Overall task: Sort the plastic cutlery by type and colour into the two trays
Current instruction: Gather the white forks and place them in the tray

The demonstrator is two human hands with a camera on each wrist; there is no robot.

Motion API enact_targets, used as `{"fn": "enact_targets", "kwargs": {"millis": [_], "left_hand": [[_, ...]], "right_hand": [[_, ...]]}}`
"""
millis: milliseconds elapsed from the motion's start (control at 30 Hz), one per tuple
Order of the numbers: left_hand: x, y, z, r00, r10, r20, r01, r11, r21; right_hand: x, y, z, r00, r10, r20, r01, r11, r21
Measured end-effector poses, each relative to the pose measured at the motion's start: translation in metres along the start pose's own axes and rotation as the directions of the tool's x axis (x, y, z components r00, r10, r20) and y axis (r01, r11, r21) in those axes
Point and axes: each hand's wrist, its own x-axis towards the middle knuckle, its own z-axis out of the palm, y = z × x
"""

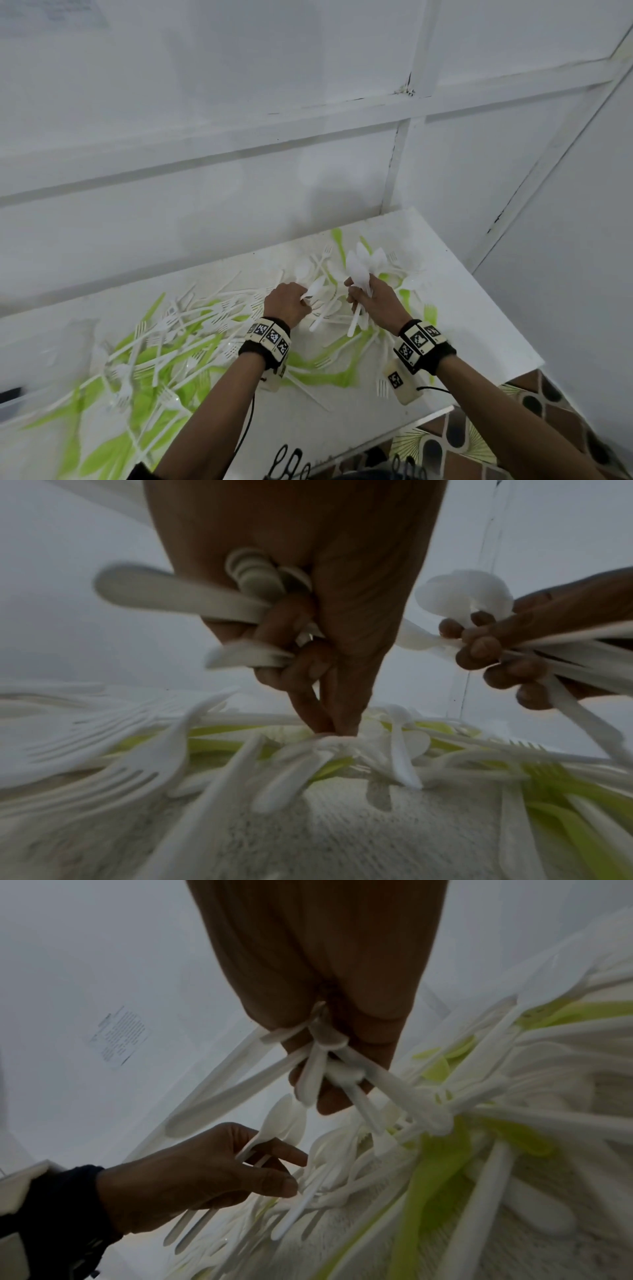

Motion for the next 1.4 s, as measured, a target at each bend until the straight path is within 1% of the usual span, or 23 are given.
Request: {"fn": "enact_targets", "kwargs": {"millis": [100,133,200,267,367,467,567,600,700,767,833,867,933,1000,1067,1200,1400], "left_hand": [[0.002,-0.008,-0.001,0.996,-0.068,0.055,0.073,0.992,-0.101],[0.002,-0.009,-0.001,0.994,-0.092,0.056,0.099,0.986,-0.132],[0.004,-0.009,-0.003,0.991,-0.128,0.039,0.132,0.981,-0.140],[0.005,-0.007,-0.004,0.990,-0.132,0.055,0.139,0.981,-0.134],[0.009,-0.008,-0.002,0.989,-0.132,0.067,0.141,0.980,-0.142],[0.009,-0.014,0.002,0.988,-0.142,0.054,0.149,0.974,-0.171],[0.009,-0.027,0.003,0.992,-0.121,0.043,0.128,0.966,-0.225],[0.010,-0.032,0.001,0.992,-0.120,0.038,0.126,0.969,-0.211],[0.008,-0.043,-0.010,0.985,-0.170,-0.007,0.170,0.985,-0.032],[0.006,-0.042,-0.015,0.983,-0.175,-0.051,0.178,0.983,0.050],[0.003,-0.038,-0.017,0.983,-0.153,-0.097,0.159,0.985,0.058],[0.002,-0.035,-0.016,0.983,-0.131,-0.124,0.139,0.989,0.052],[0.005,-0.027,-0.011,0.987,-0.073,-0.140,0.081,0.995,0.058],[0.011,-0.020,-0.007,0.995,-0.005,-0.096,0.015,0.995,0.101],[0.018,-0.014,-0.004,0.998,0.035,-0.047,-0.026,0.984,0.177],[0.024,-0.007,-0.008,0.999,0.041,-0.024,-0.032,0.954,0.298],[0.023,-0.010,-0.013,0.999,0.044,-0.007,-0.039,0.947,0.320]], "right_hand": [[-0.003,-0.001,0.001,0.999,0.023,0.026,-0.022,0.999,-0.033],[-0.004,-0.001,0.002,0.999,0.031,0.019,-0.031,0.999,-0.027],[-0.005,0.000,0.004,0.999,0.049,-0.003,-0.049,0.999,-0.023],[-0.005,0.002,0.005,0.997,0.070,-0.014,-0.070,0.998,-0.006],[-0.007,0.003,0.006,0.997,0.079,0.015,-0.080,0.996,0.038],[-0.011,0.005,0.005,0.998,0.062,0.030,-0.062,0.998,0.023],[-0.012,0.009,0.002,0.999,0.053,0.010,-0.053,0.999,0.009],[-0.011,0.010,0.001,0.999,0.051,0.004,-0.051,0.999,0.011],[-0.008,0.012,0.001,0.998,0.057,-0.019,-0.057,0.998,0.034],[-0.006,0.011,0.001,0.998,0.064,-0.025,-0.063,0.997,0.038],[-0.005,0.009,0.003,0.998,0.065,-0.017,-0.064,0.997,0.042],[-0.005,0.008,0.004,0.998,0.060,-0.013,-0.059,0.997,0.039],[-0.005,0.007,0.006,0.999,0.042,-0.011,-0.042,0.999,0.030],[-0.006,0.008,0.006,0.999,0.038,-0.011,-0.038,0.999,0.026],[-0.008,0.009,0.005,0.999,0.051,-0.016,-0.051,0.998,0.025],[-0.013,0.011,-0.001,0.997,0.065,-0.034,-0.064,0.998,0.013],[-0.016,0.011,-0.007,0.996,0.077,-0.047,-0.078,0.997,0.001]]}}
